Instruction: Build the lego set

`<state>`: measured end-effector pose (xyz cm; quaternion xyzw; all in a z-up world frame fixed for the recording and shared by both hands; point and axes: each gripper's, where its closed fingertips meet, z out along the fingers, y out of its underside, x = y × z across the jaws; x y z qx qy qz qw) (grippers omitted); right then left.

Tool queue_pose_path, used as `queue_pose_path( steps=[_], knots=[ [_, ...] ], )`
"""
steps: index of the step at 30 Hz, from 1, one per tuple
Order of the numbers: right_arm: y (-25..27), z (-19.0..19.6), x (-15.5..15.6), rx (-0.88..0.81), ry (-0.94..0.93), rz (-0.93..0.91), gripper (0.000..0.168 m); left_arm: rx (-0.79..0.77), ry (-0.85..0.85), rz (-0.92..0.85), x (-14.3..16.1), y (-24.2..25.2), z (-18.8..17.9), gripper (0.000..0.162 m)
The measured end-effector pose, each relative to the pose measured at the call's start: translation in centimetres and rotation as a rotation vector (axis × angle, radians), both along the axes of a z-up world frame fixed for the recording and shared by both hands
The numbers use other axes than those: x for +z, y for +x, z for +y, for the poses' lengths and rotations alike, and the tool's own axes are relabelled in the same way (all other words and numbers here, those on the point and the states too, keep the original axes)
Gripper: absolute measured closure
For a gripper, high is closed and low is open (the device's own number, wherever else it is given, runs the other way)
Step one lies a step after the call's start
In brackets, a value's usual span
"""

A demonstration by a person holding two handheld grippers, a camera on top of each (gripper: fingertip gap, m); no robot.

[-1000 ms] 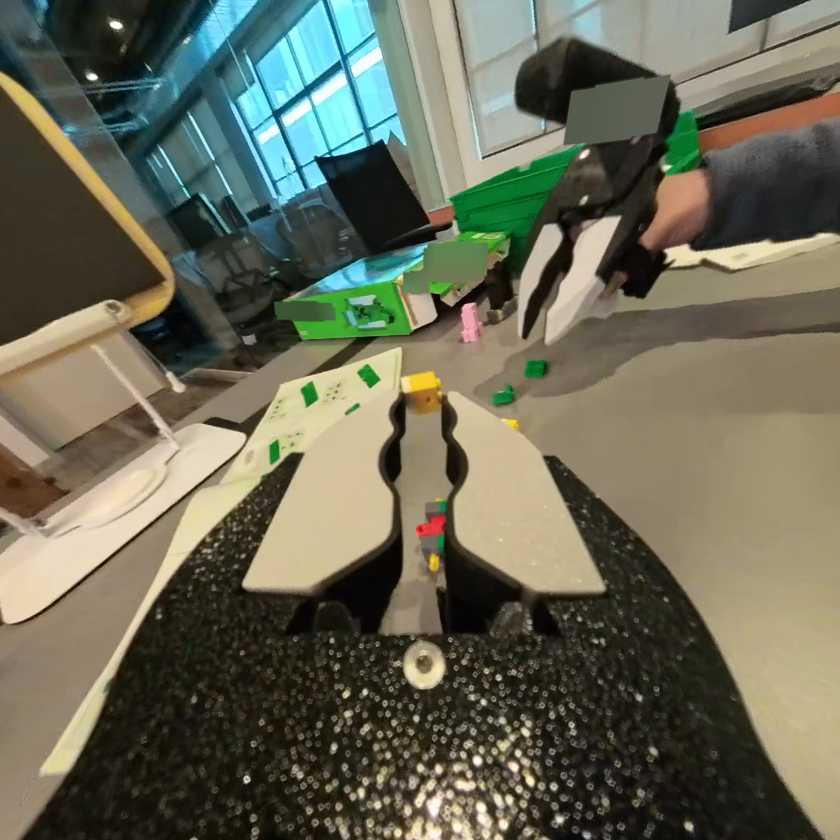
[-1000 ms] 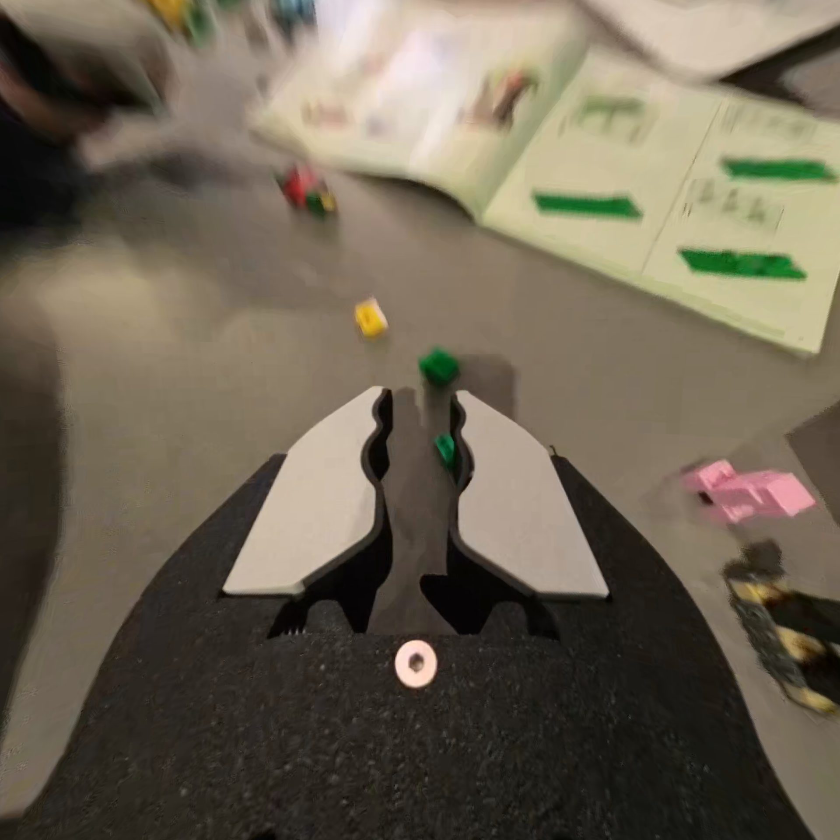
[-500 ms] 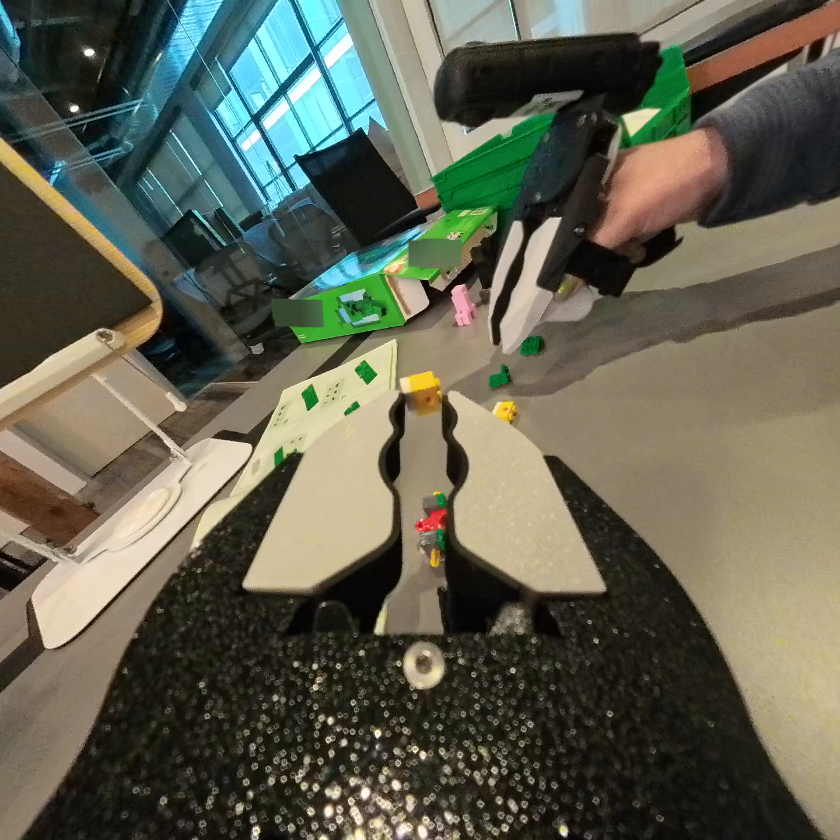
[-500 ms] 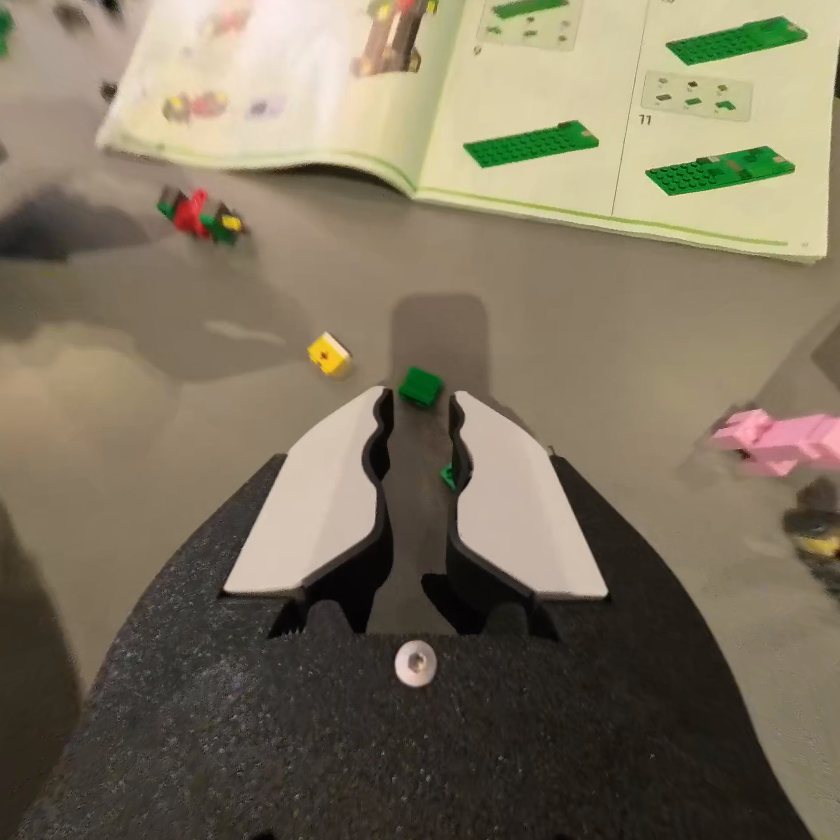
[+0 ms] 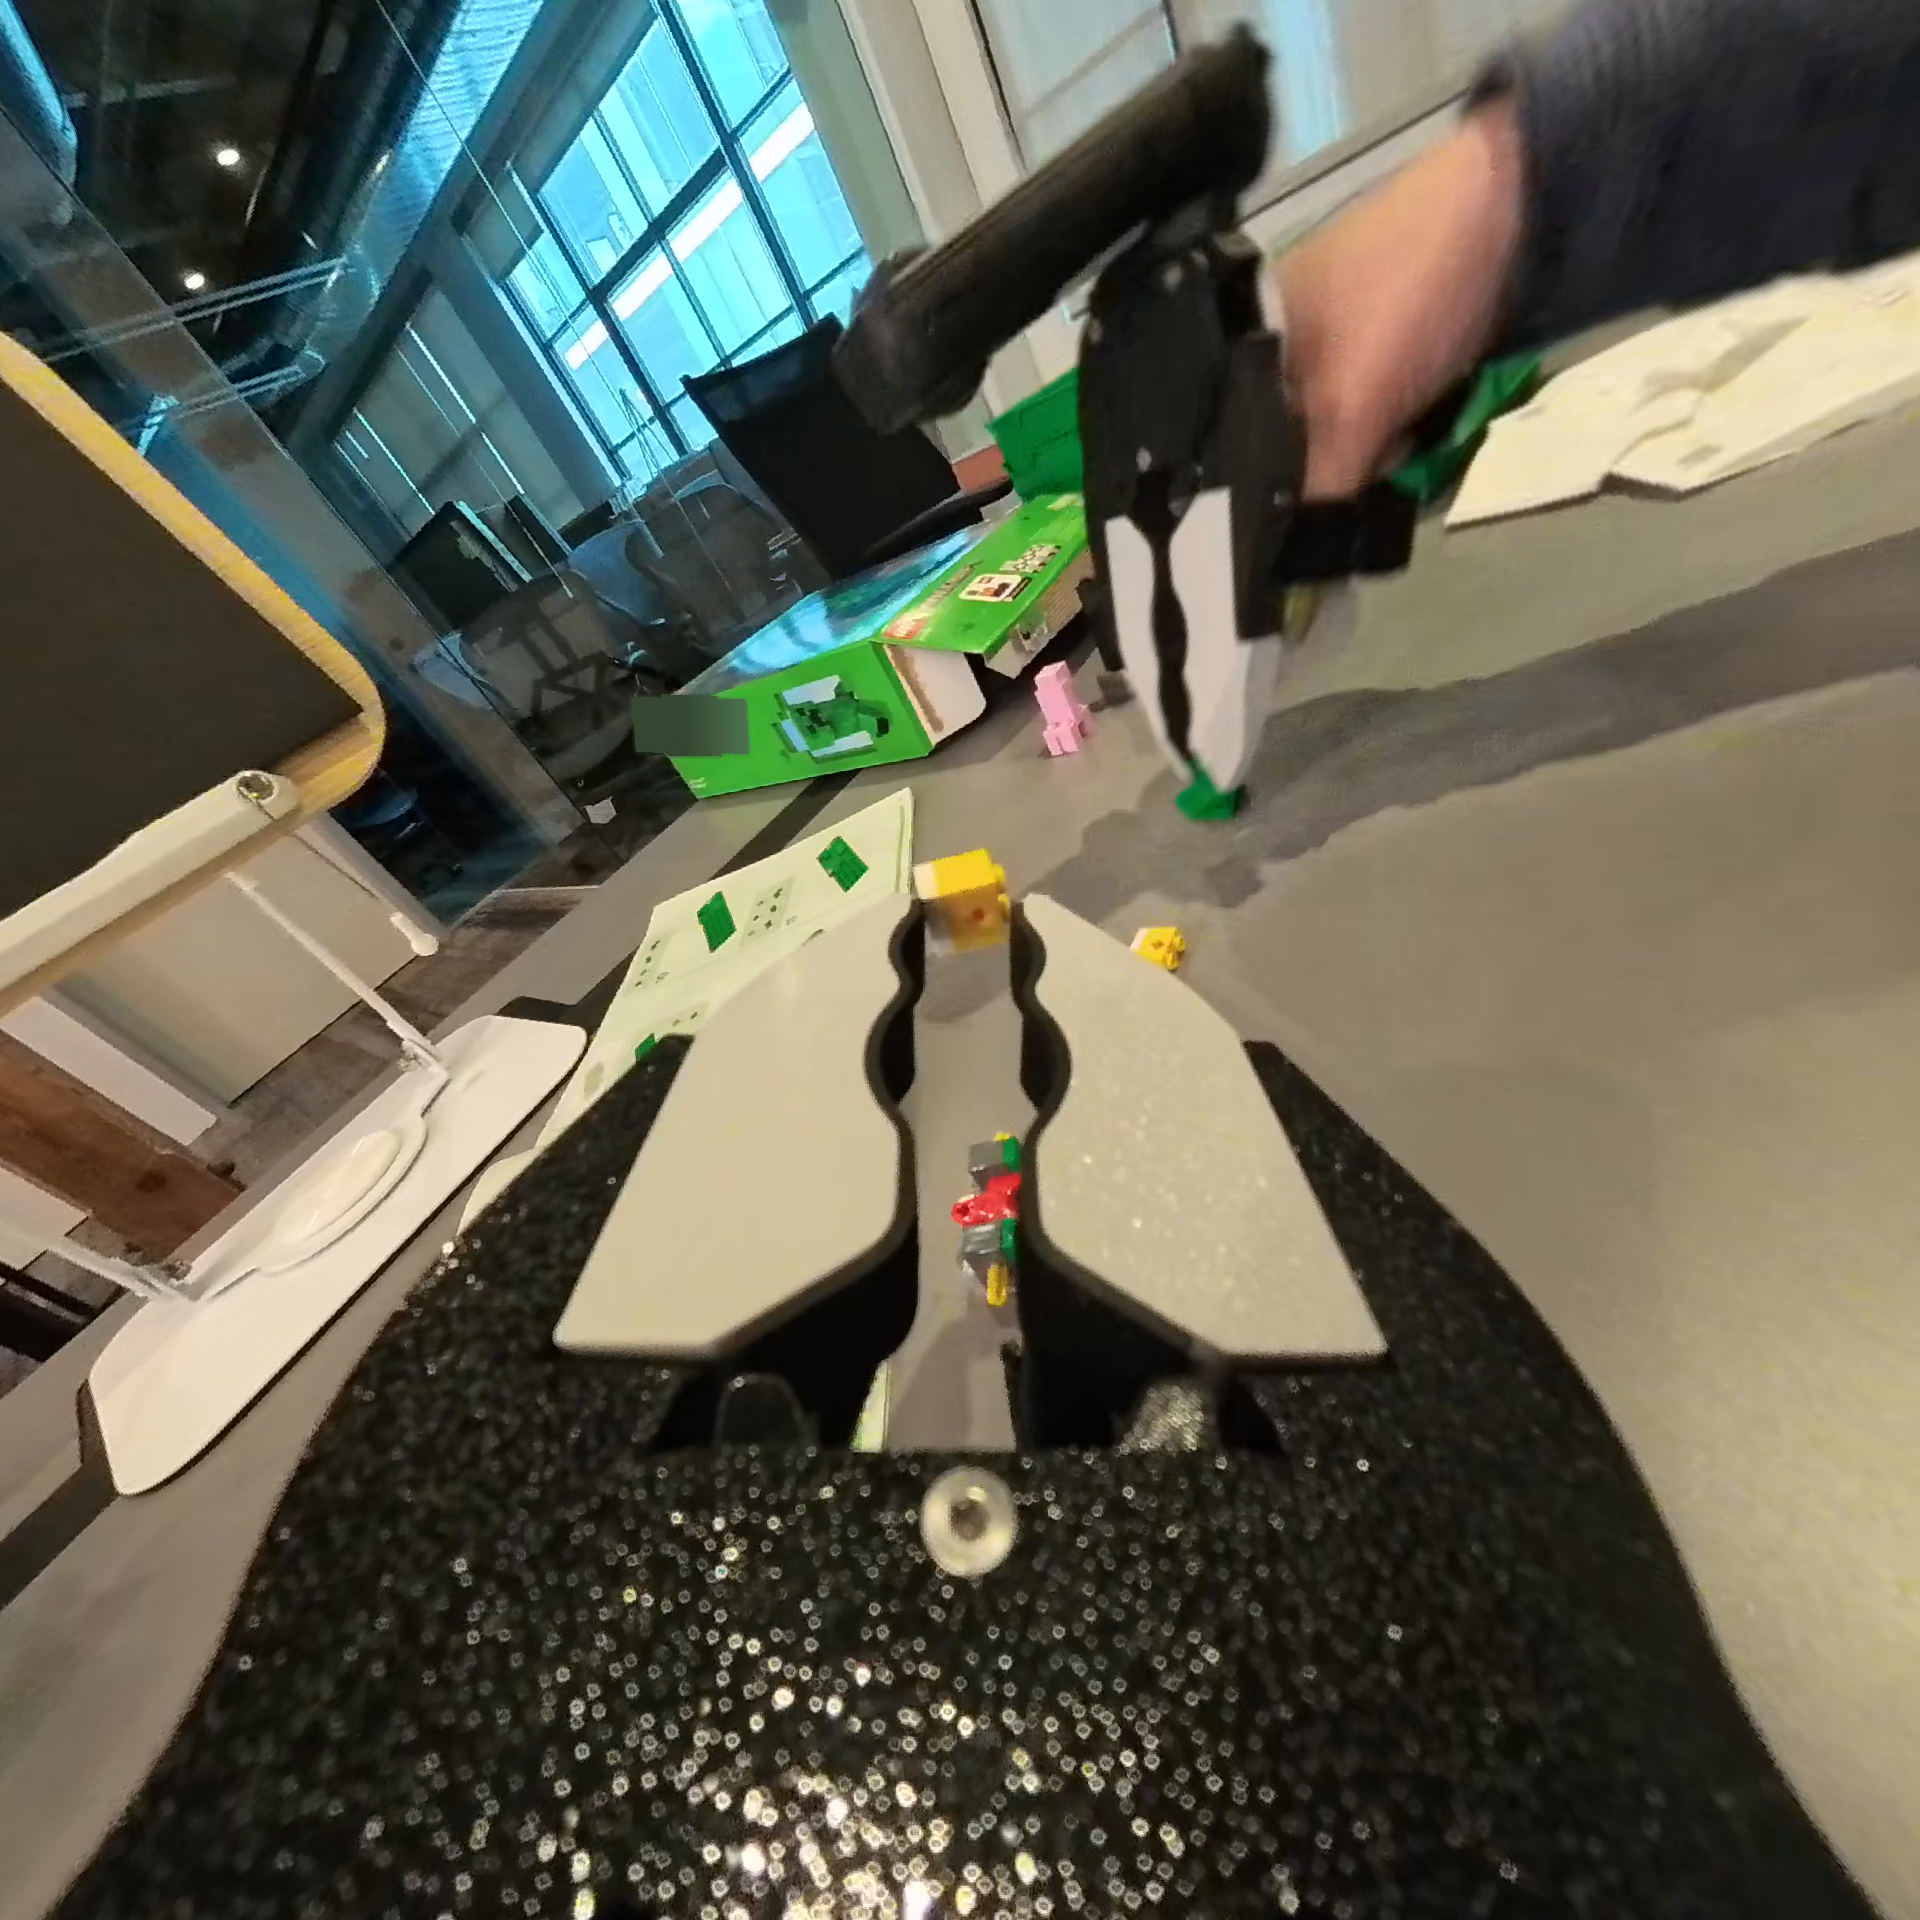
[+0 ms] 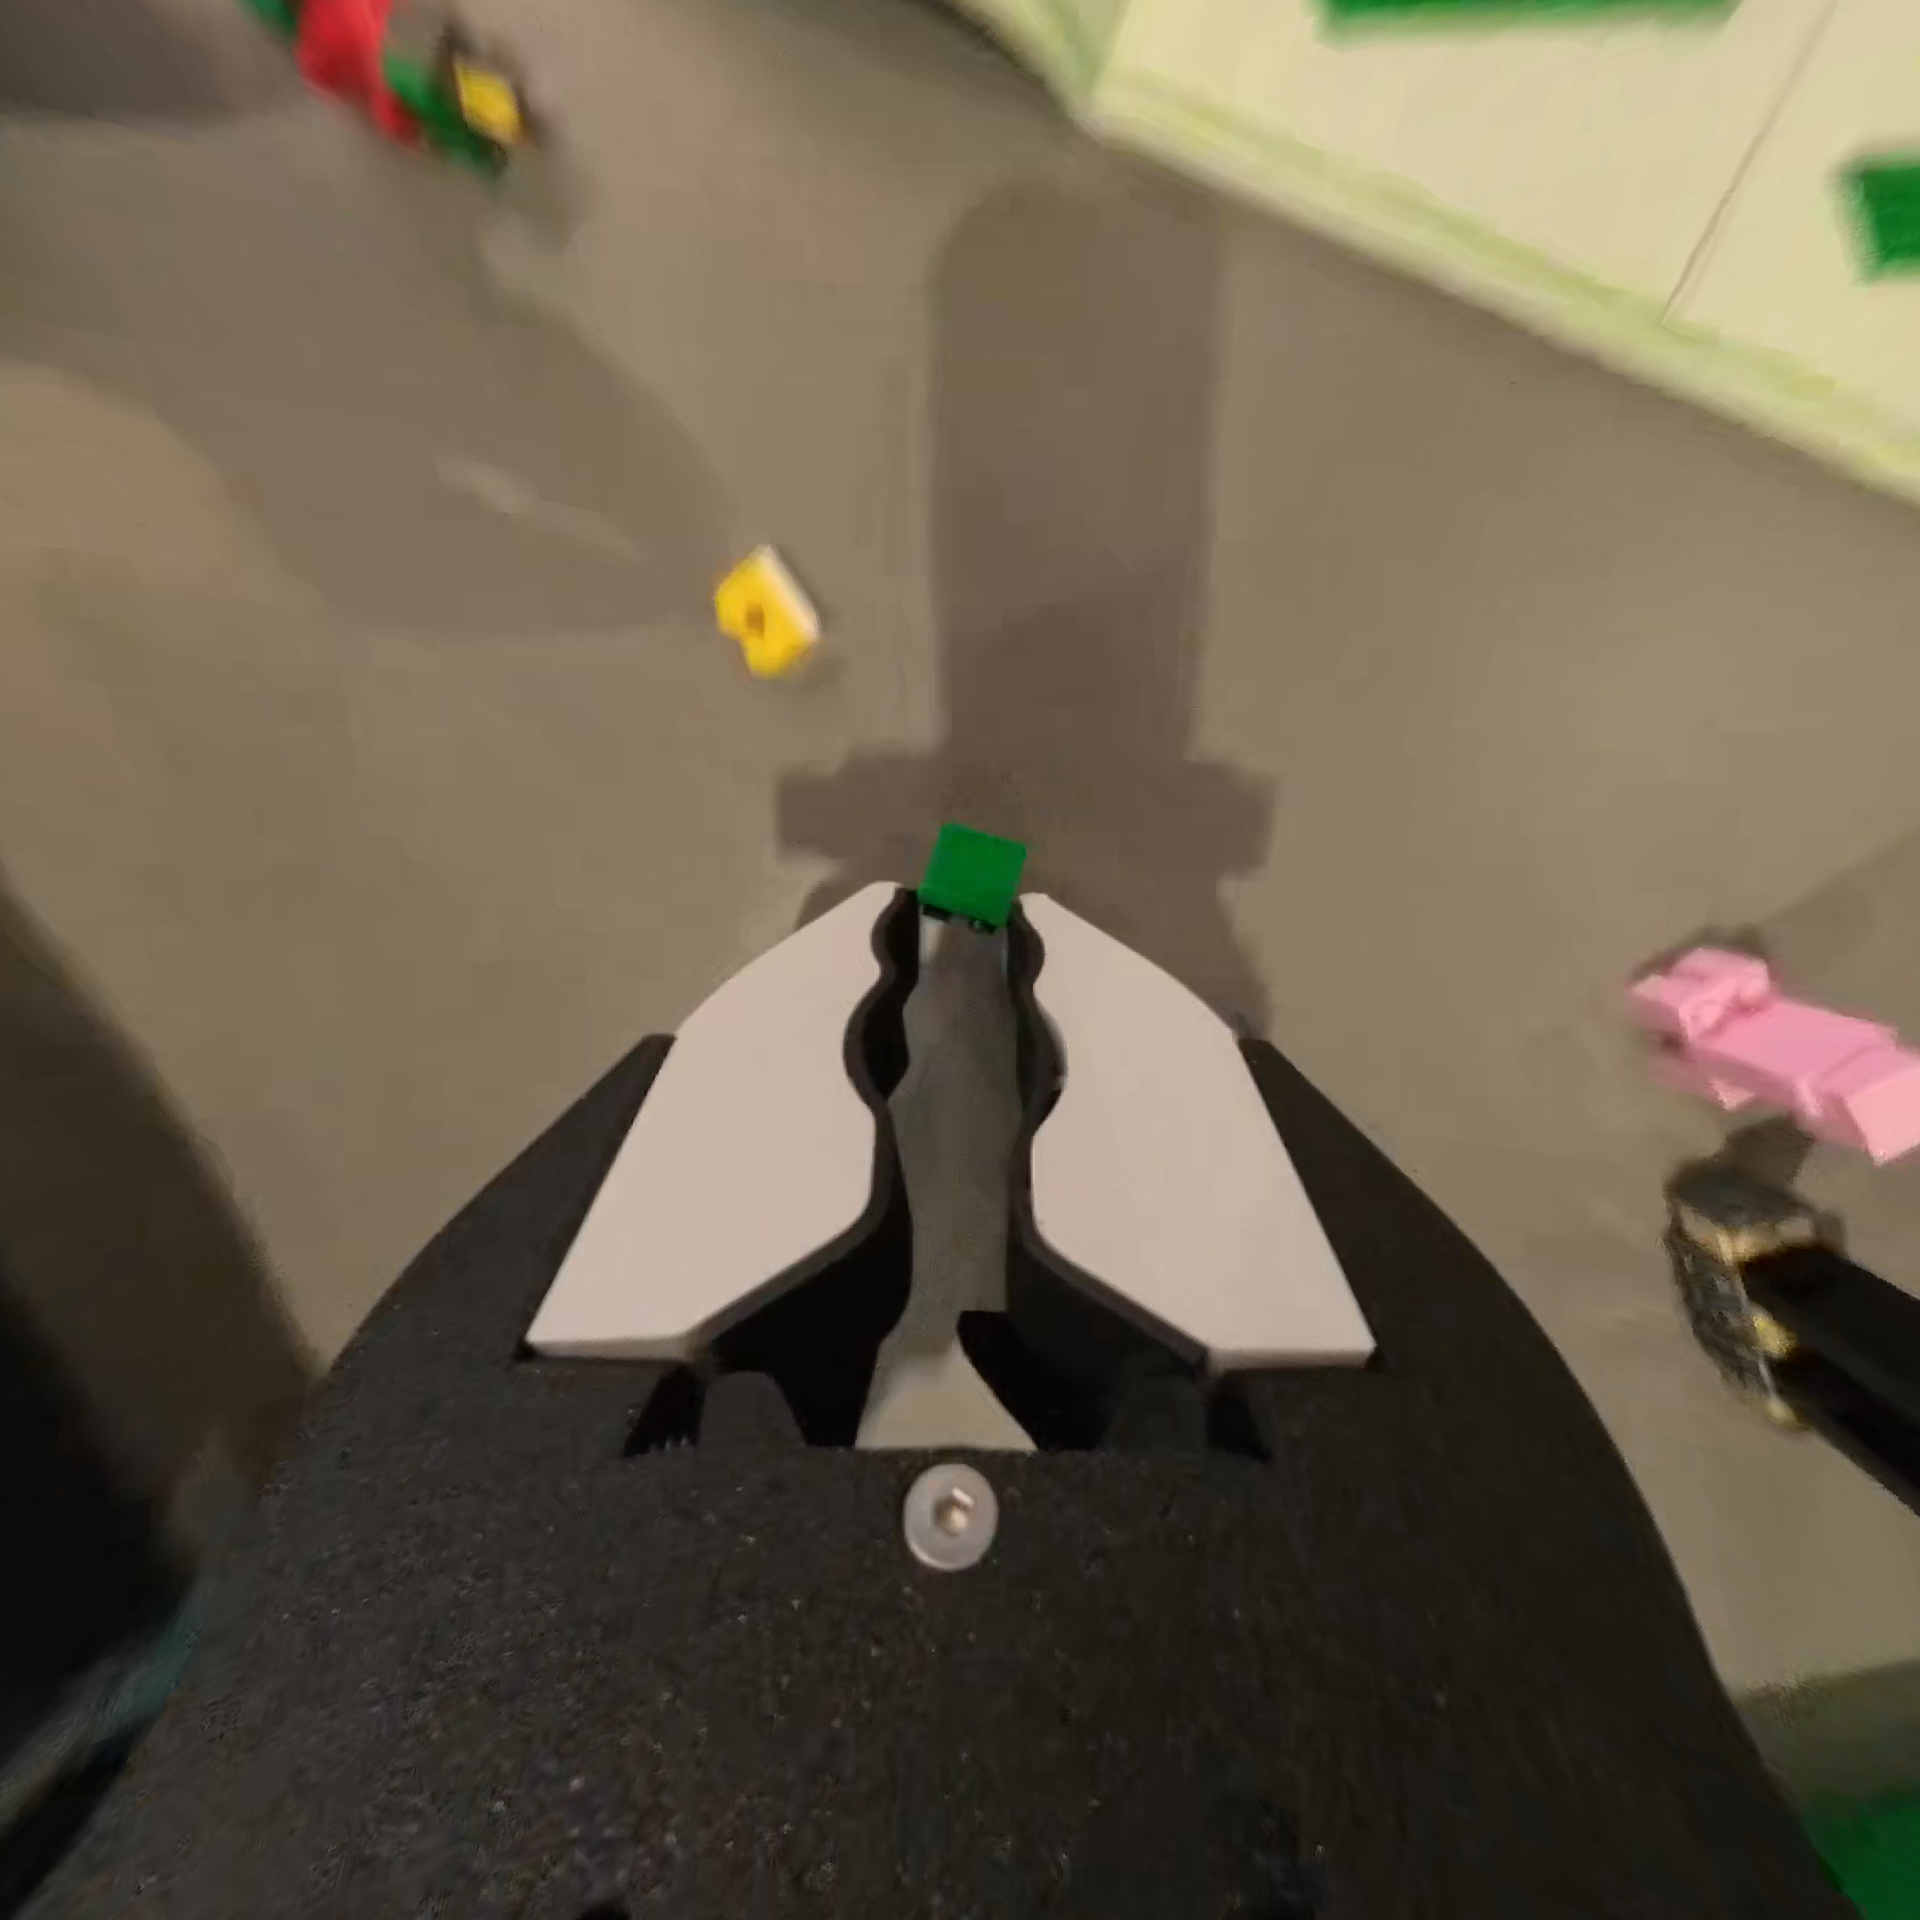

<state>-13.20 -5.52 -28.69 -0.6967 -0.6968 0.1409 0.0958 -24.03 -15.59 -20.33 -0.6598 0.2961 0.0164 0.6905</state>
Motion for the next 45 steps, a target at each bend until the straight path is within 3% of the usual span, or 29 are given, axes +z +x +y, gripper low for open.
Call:
queue_pose_path(
  steps=[2, 5, 8, 11, 16, 23, 26, 31, 37, 45],
  knots=[
    [3.9, 0.1, 0.6, 0.071, -0.095, -0.286, 0.152, 0.0, 0.004, -0.001, 0.1, 0.0, 0.0, 0.147],
    [10.4, 2.4, 1.2, 0.085, -0.059, -0.754, 0.152, 0.002, 0.012, 0.0, 0.2, 0.0, -0.1, 0.147],
    [13.9, 3.2, 1.0, 0.072, -0.085, -1.037, 0.152, 0.004, 0.029, 0.002, 0.6, 0.0, -0.2, 0.147],
    [15.3, 3.5, 0.4, 0.103, -0.067, -1.179, 0.152, -0.006, 0.042, -0.012, 0.9, 0.1, -0.4, 0.147],
    [14.4, 3.3, -0.3, 0.154, -0.029, -1.209, 0.152, -0.011, 0.045, 0.001, 0.9, 0.3, -0.4, 0.147],
    [11.0, 4.0, -1.4, 0.139, 0.032, -1.04, 0.145, -0.007, 0.056, 0.036, 0.9, 0.5, -0.5, 0.147],
    [10.6, 4.0, -0.4, 0.118, 0.059, -0.953, 0.143, 0.0, 0.061, 0.036, 0.9, 0.4, -0.5, 0.147],
    [9.0, 2.8, 1.9, 0.053, 0.04, -0.542, 0.143, -0.002, 0.069, 0.004, 1.0, 0.5, -0.5, 0.147],
    [7.1, 2.6, 4.2, -0.006, 0.236, 0.04, 0.14, -0.02, 0.062, -0.007, 0.3, 1.3, -0.3, 0.147],
    [8.7, 2.8, 3.7, -0.047, 0.231, 0.298, 0.133, 0.001, 0.069, 0.045, 0.1, 1.4, -0.3, 0.147]
  ],
)
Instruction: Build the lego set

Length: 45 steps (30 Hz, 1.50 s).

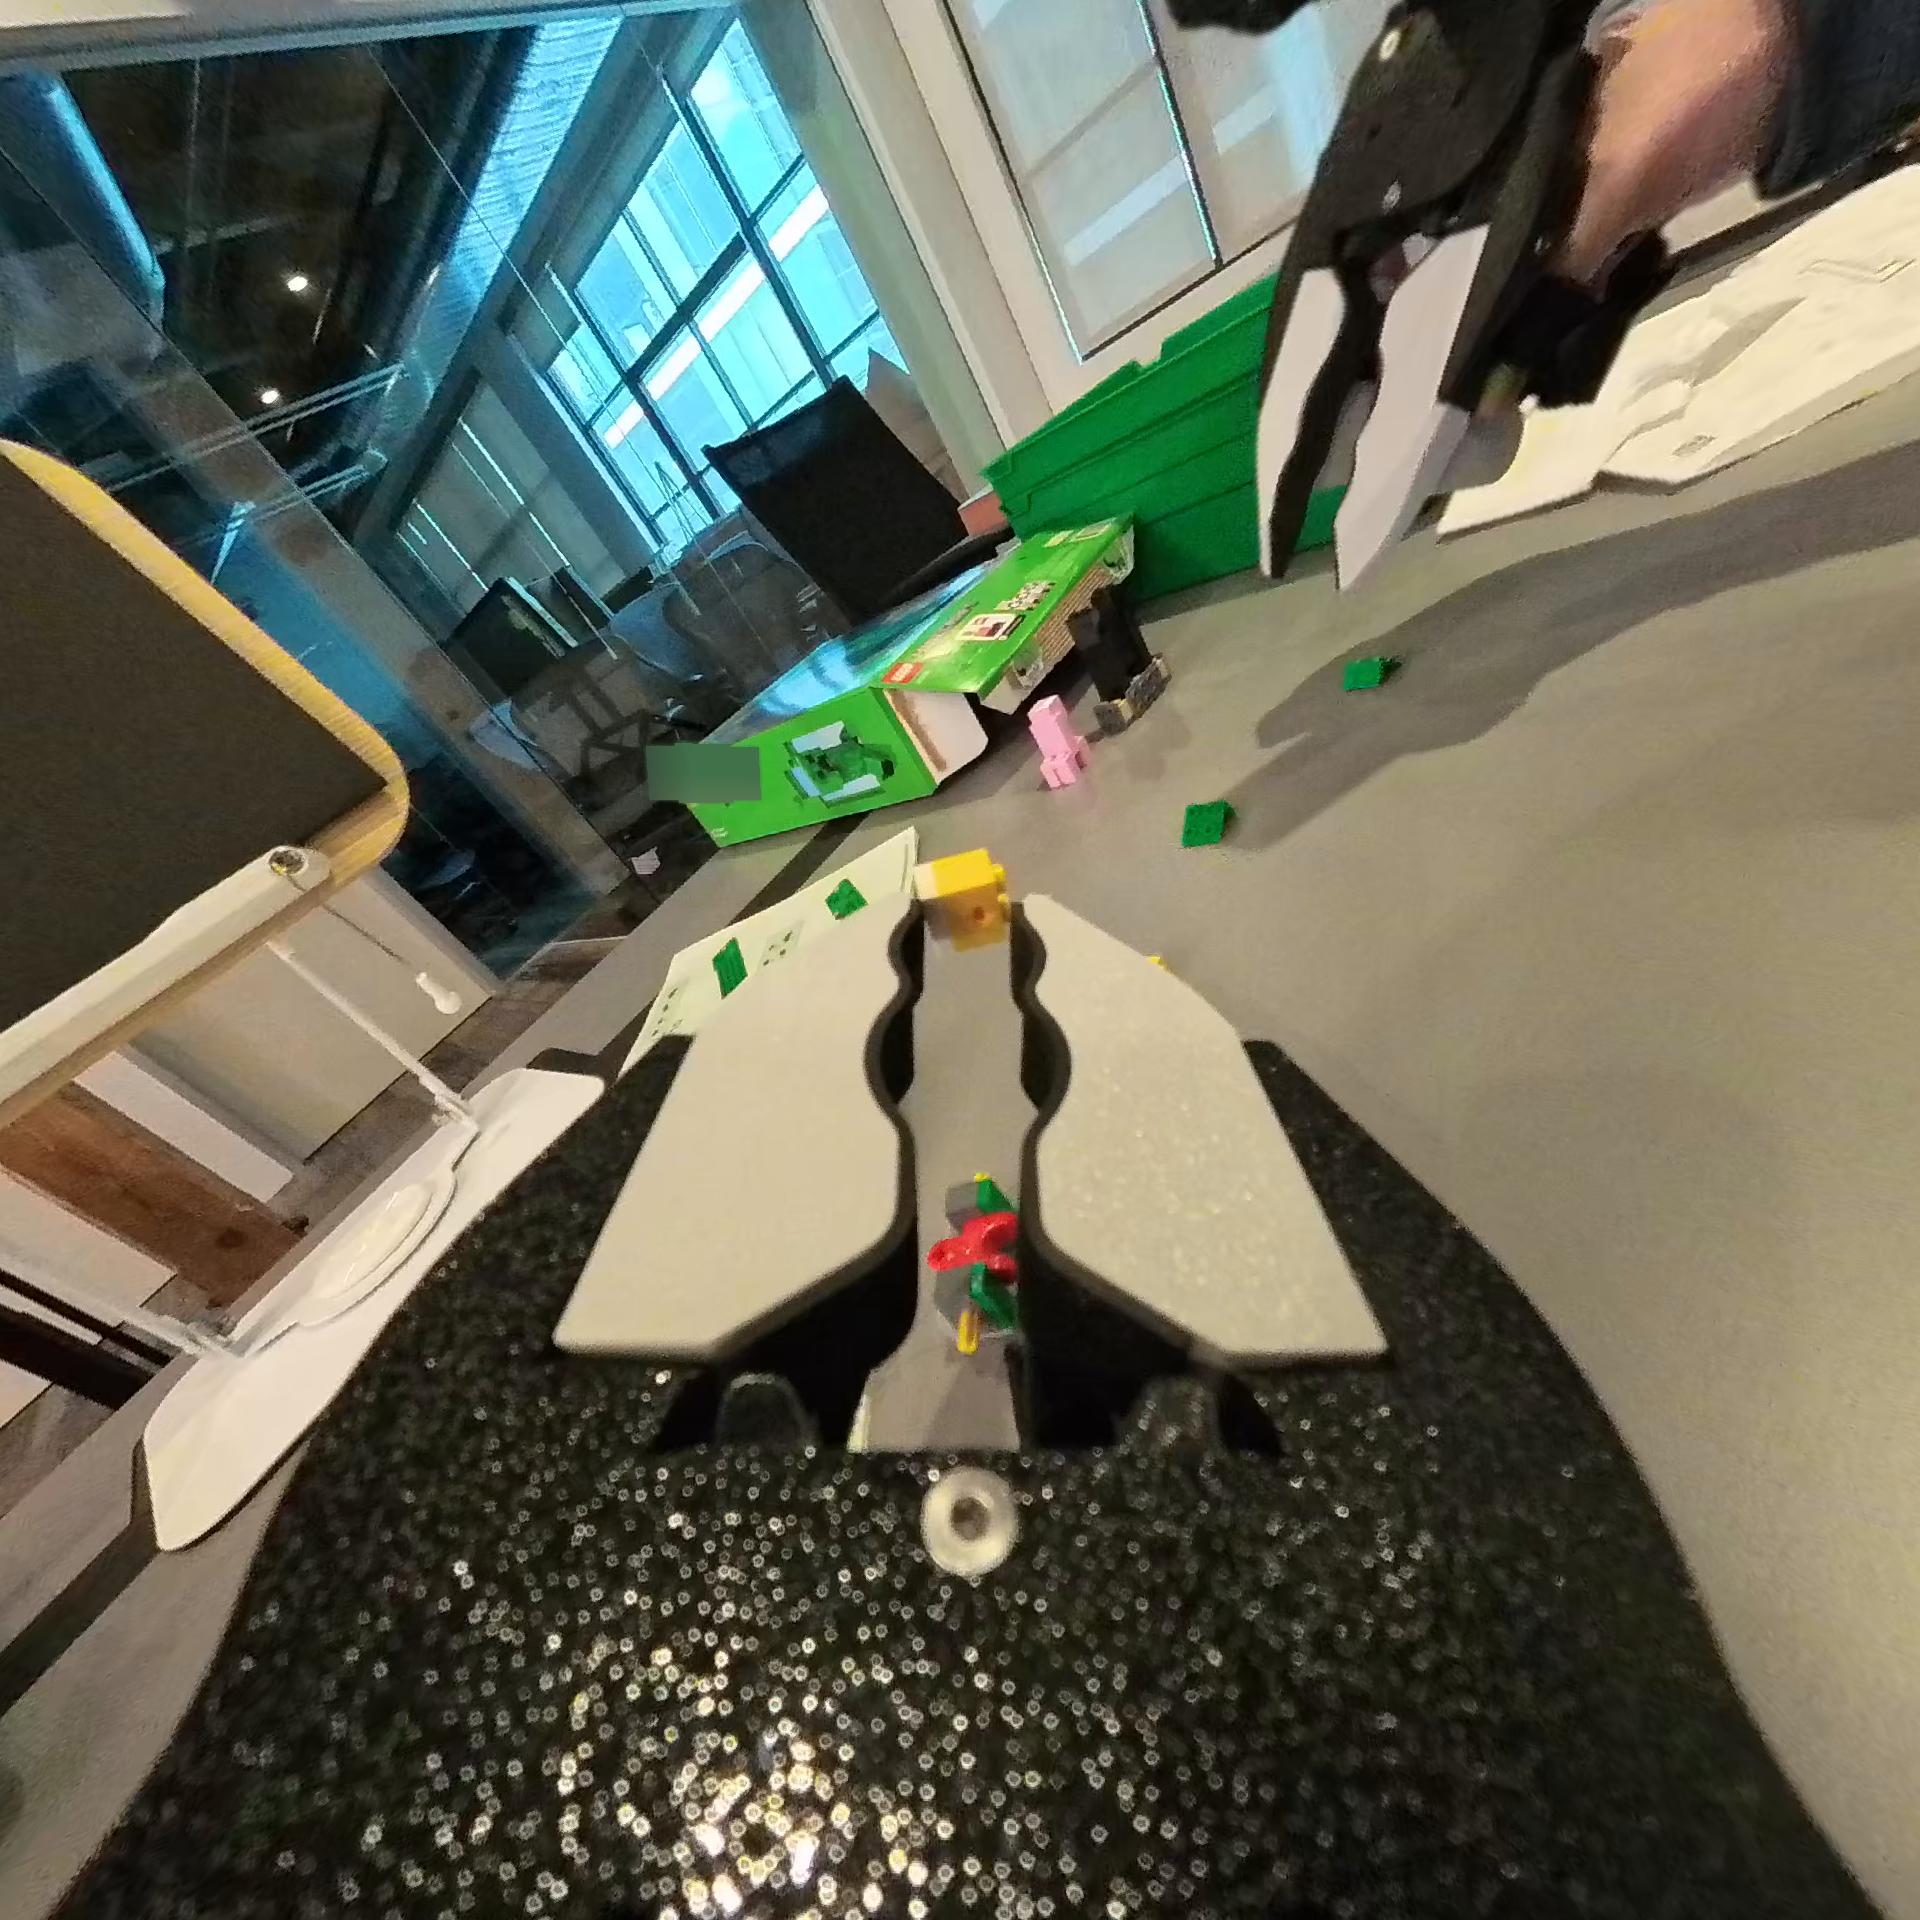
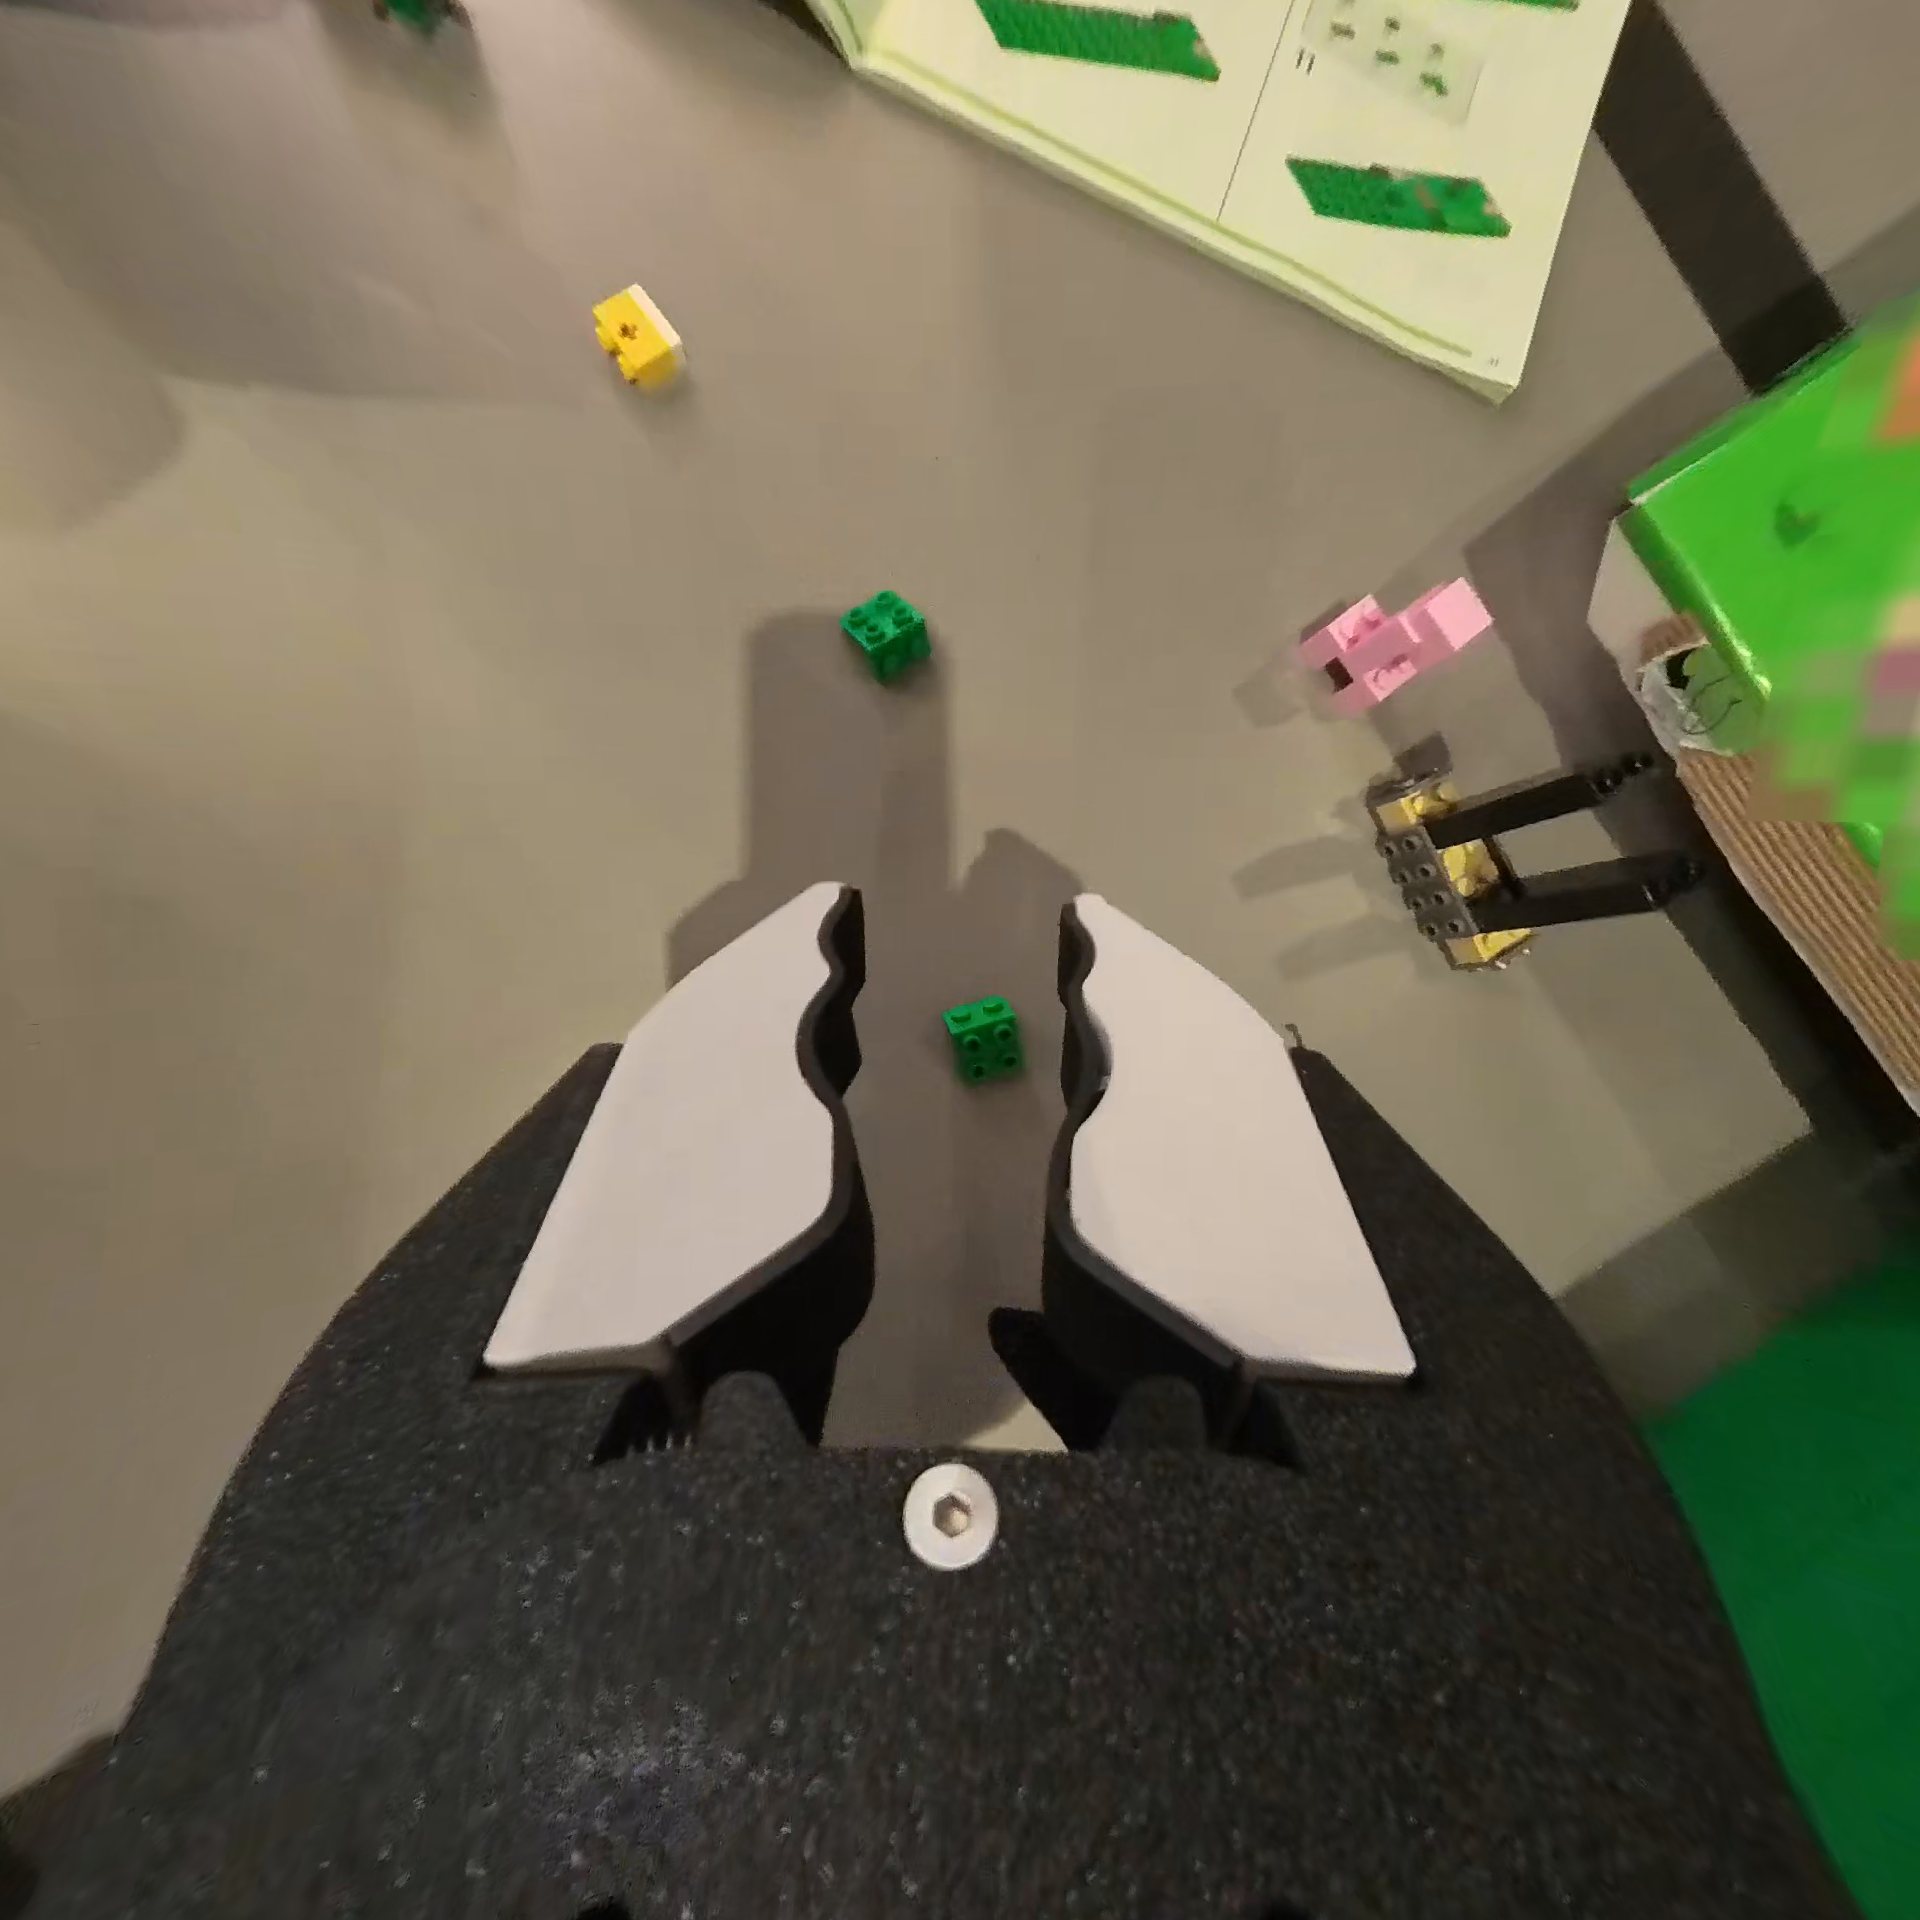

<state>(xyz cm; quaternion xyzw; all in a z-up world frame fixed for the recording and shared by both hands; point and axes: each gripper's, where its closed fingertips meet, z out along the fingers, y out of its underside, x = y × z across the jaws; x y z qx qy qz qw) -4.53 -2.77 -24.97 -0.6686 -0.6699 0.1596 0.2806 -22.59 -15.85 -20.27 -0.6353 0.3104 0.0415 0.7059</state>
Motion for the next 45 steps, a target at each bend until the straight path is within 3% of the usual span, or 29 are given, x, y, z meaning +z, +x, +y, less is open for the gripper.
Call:
queue_pose_path(
  steps=[4, 11, 19, 25, 31, 37, 42, 45],
  knots=[
    [0.3, -1.1, 0.4, 0.035, -0.117, 0.092, 0.133, -0.007, -0.008, 0.021, -0.4, 0.5, 0.2, 0.147],
    [1.8, -1.2, -0.9, 0.123, -0.131, 0.148, 0.132, -0.027, -0.029, 0.064, -1.1, 1.3, 0.4, 0.147],
    [1.9, -0.2, -2.1, 0.207, -0.069, 0.083, 0.131, -0.045, -0.051, 0.071, -1.6, 1.7, 0.5, 0.147],
    [2.0, 0.5, -4.1, 0.294, 0.017, -0.063, 0.133, -0.04, -0.057, 0.07, -1.8, 1.6, 0.5, 0.147],
    [2.4, 0.8, -5.3, 0.3, -0.063, -0.124, 0.15, -0.042, -0.056, 0.065, -1.8, 1.6, 0.5, 0.147],
    [0.3, -1.2, -3.3, 0.368, -0.013, -0.039, 0.152, -0.048, -0.01, 0.09, -1.2, 1.8, 0.3, 0.147],
    [-3.0, -4.5, -0.2, 0.452, 0.056, 0.117, 0.152, 0.064, 0.165, 0.291, 0.2, 1.5, -0.1, 0.147],
    [-4.3, -6.2, 0.5, 0.469, 0.012, 0.151, 0.152, 0.044, 0.142, 0.339, -0.6, 2.2, 0.0, 0.147]
  ],
)
